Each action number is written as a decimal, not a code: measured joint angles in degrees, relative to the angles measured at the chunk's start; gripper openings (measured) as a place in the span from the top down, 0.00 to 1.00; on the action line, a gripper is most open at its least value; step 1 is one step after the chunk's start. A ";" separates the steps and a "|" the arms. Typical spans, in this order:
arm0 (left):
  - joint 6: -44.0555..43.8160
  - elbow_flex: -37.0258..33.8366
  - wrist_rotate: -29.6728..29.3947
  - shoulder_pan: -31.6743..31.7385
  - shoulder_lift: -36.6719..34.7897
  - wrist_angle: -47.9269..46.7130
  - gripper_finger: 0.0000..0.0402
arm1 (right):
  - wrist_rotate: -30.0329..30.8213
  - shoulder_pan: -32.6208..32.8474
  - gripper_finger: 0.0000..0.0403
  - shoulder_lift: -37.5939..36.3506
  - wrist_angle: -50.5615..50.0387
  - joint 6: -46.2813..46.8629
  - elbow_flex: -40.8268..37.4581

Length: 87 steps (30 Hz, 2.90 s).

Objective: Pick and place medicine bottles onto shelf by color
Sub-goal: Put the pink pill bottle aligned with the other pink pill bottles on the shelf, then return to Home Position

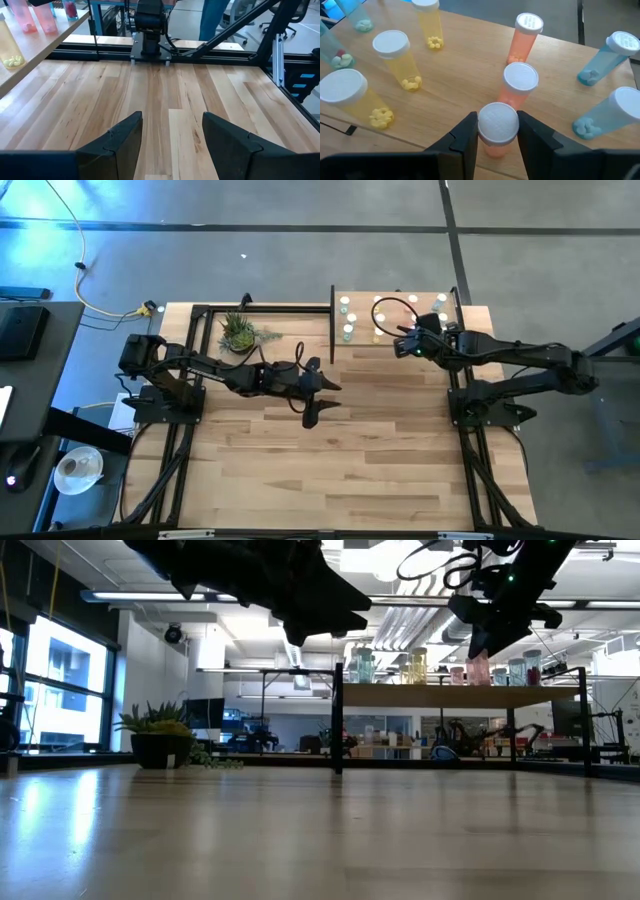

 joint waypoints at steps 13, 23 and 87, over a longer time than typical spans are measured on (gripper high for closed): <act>0.02 0.02 0.00 0.00 0.00 -0.01 0.51 | 0.03 0.00 0.64 0.07 -0.31 -0.02 -0.07; 0.02 0.02 0.00 0.00 0.00 -0.47 0.51 | 0.91 0.00 0.64 -1.93 -0.22 -0.27 -0.07; -5.12 -34.12 -18.44 -9.73 -40.33 0.91 0.51 | -5.27 34.95 0.64 -9.86 67.50 -30.43 -37.34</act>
